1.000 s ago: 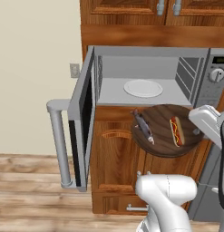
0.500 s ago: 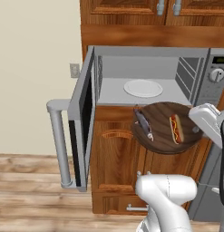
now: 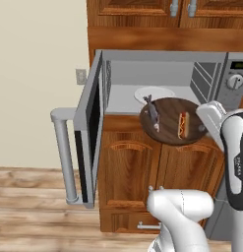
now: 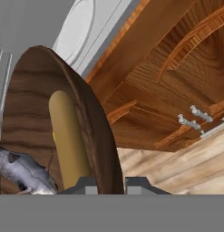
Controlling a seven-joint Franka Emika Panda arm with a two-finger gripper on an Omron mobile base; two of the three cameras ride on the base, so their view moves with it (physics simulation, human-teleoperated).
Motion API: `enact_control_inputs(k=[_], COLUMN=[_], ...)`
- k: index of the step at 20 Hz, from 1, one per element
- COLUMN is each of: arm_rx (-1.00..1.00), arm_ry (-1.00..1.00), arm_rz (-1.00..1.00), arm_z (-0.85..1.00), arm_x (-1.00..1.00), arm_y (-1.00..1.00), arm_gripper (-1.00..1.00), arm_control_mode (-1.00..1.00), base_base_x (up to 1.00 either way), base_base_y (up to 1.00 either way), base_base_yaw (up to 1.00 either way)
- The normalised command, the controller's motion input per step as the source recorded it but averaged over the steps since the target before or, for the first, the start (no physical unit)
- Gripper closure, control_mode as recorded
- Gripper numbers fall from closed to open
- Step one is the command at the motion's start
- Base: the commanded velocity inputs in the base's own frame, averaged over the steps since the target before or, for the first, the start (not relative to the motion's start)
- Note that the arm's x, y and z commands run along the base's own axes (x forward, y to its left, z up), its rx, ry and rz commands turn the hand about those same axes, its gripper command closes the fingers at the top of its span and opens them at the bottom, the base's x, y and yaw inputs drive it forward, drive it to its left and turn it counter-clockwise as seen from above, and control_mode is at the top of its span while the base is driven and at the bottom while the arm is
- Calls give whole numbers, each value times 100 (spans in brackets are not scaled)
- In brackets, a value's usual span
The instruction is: Place the bowl containing the hot dog and fish in the microwave. Close the microwave door and press the start button to microwave the meal.
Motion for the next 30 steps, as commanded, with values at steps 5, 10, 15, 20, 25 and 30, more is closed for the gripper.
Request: enact_control_inputs(k=[5,10,15,20,25,30], arm_rx=[6,2,2,2,2,6], arm_ry=[-2,0,0,2,5,2], arm_rz=[-23,-24,-15,-1,0,0], arm_z=[1,0,3,0,3,11], arm_x=[44,48,49,44,43,37], arm_y=[0,0,0,-1,-2,-18], arm_gripper=[100,100,100,100,100,100], arm_control_mode=[-100,-100,-100,-100,-100,-100], base_base_x=[0,0,0,0,0,0], base_base_y=[0,0,0,0,0,0], base_base_yaw=[0,0,0,0,0,0])
